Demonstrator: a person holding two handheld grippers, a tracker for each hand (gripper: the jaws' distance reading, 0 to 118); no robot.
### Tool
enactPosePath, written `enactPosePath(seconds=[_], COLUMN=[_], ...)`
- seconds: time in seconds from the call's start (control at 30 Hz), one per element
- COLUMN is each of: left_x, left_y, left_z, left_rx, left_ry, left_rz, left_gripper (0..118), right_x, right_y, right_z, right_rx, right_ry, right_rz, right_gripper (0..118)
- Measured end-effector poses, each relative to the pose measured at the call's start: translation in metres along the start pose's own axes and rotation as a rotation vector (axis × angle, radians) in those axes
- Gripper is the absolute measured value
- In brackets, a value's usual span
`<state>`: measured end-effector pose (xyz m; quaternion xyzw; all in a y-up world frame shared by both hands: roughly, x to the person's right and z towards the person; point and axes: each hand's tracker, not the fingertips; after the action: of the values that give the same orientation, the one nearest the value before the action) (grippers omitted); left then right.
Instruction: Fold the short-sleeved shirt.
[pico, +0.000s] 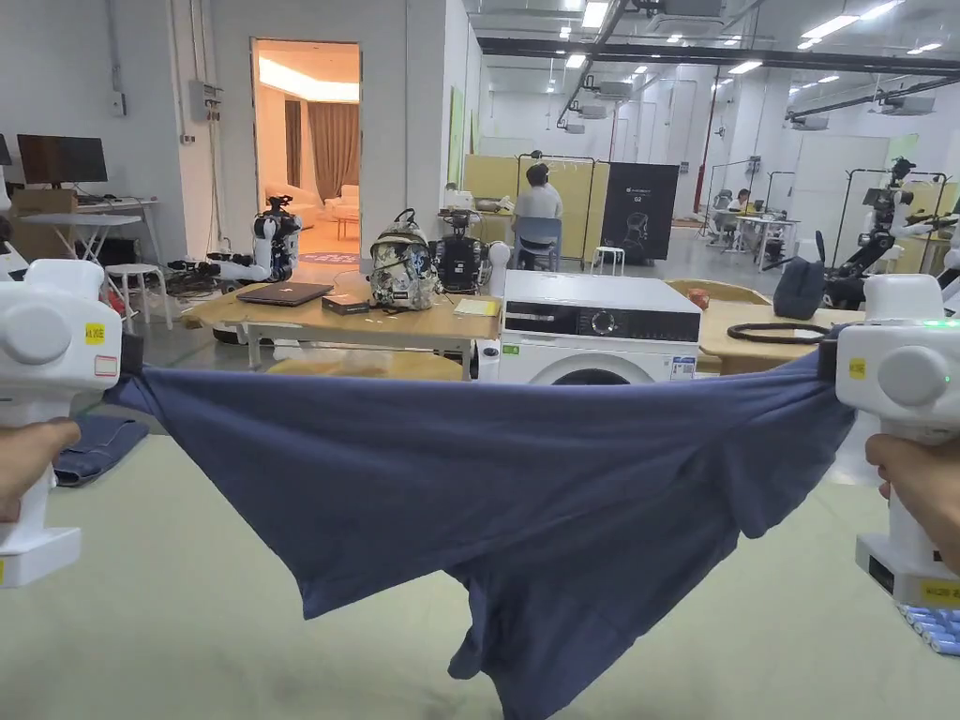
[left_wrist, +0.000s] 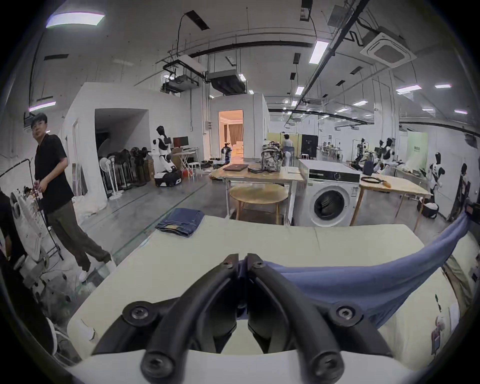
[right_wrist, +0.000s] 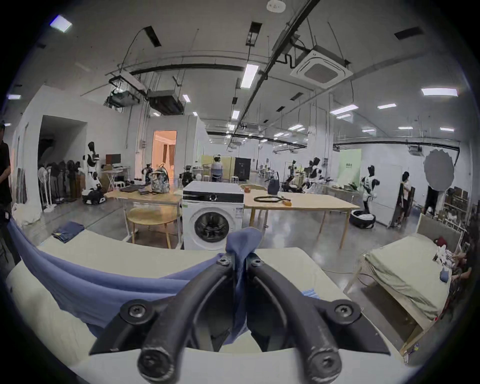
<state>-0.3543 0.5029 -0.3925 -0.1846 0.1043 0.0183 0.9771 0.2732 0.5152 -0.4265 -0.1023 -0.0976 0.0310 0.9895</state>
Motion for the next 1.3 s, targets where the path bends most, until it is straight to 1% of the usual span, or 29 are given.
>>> enactPosePath(seconds=[0.13,0.17,0.27,0.33,0.43,0.57,0.67,0.73,0.77,0.83,0.9,0.97,1.1,1.2,1.3], left_x=[0.001,0.001,-0.001,-0.002,-0.007,-0.016,-0.025,-0.027,-0.028,-0.031,-0.034,-0.039,-0.045,-0.047,-0.052], left_y=[-0.030,-0.041,-0.077,-0.105,-0.142,-0.195,-0.229,-0.254,-0.267,-0.289,-0.311,-0.331,-0.357,-0.369,-0.376], left_z=[-0.005,-0.004,0.000,0.007,0.026,0.062,0.086,0.100,0.107,0.113,0.118,0.115,0.105,0.106,0.112], left_rx=[-0.031,-0.038,-0.076,-0.085,-0.115,-0.125,-0.150,-0.182,-0.194,-0.229,-0.270,-0.318,-0.405,-0.435,-0.457], left_ry=[-0.013,-0.017,-0.033,-0.038,-0.056,-0.066,-0.087,-0.086,-0.087,-0.088,-0.084,-0.072,-0.065,-0.059,-0.065], left_rz=[0.002,0.001,-0.005,-0.002,-0.007,0.008,0.050,0.038,0.035,0.029,0.028,0.026,0.040,0.027,0.035], left_gripper=[0,0,0,0,0,0,0,0,0,0,0,0,0,0,0], right_x=[0.002,0.003,0.005,0.005,0.011,0.018,0.025,0.025,0.025,0.027,0.027,0.028,0.024,0.023,0.023], right_y=[-0.025,-0.035,-0.068,-0.093,-0.128,-0.179,-0.215,-0.236,-0.247,-0.268,-0.288,-0.306,-0.329,-0.347,-0.349], right_z=[-0.003,-0.001,0.015,0.030,0.053,0.091,0.115,0.135,0.145,0.157,0.162,0.168,0.176,0.174,0.183], right_rx=[-0.022,-0.034,-0.065,-0.096,-0.129,-0.182,-0.226,-0.264,-0.269,-0.294,-0.323,-0.355,-0.407,-0.436,-0.449], right_ry=[-0.001,0.006,0.006,0.007,0.013,0.019,0.022,0.024,0.023,0.021,0.020,0.028,0.027,0.015,0.013], right_rz=[0.016,0.013,0.041,0.071,0.072,0.096,0.100,0.106,0.094,0.091,0.110,0.103,0.086,0.094,0.076], right_gripper=[5,5,5,5,5,5,5,5,5,5,5,5,5,5,7])
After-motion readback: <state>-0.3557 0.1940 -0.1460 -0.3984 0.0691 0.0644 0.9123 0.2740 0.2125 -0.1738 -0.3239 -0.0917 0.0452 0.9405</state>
